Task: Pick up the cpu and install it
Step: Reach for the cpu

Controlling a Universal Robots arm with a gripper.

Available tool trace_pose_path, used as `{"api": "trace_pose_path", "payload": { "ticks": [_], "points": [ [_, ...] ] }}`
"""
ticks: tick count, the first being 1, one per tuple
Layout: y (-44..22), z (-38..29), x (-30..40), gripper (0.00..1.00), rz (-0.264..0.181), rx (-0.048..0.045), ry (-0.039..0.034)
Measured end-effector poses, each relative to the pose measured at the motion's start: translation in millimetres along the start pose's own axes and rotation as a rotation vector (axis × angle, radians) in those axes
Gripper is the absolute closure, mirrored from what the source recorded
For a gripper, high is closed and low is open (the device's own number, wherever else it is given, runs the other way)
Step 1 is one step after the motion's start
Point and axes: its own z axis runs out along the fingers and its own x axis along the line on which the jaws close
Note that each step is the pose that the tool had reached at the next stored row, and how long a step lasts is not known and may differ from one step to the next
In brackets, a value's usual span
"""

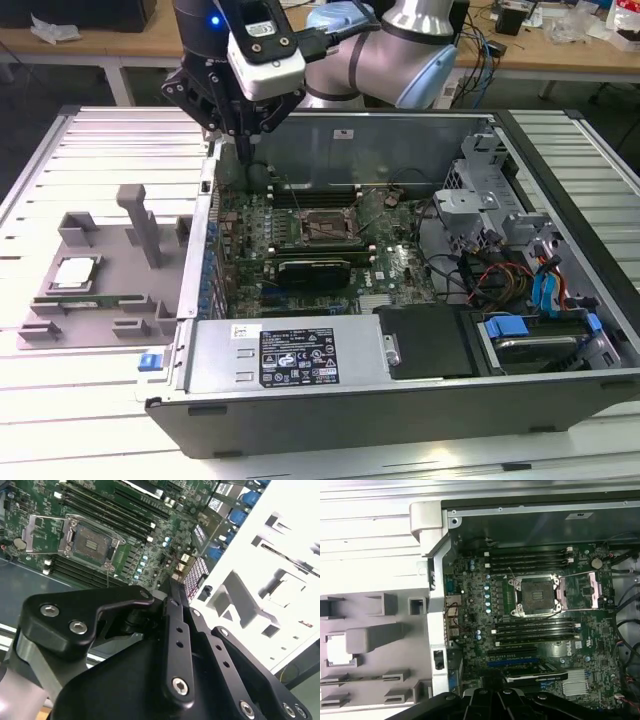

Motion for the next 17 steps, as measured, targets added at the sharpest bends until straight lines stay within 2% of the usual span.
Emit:
{"api": "trace_pose_path", "payload": {
  "ticks": [5,8,10,14,17],
  "points": [
    [-1.1,-0.4,15.4,0.89,0.0,-0.0002,-0.0021],
    [-2.1,-0.7,28.2,0.89,0.0,-0.0004,-0.0042],
    [-2.5,-0.9,33.2,0.89,0.0,-0.0005,-0.0052],
    [-4.3,-1.6,58.2,0.89,0.0,-0.0008,-0.0106],
    [-5.1,-1.9,68.7,0.89,-0.001,-0.0009,-0.0124]
  ]
}}
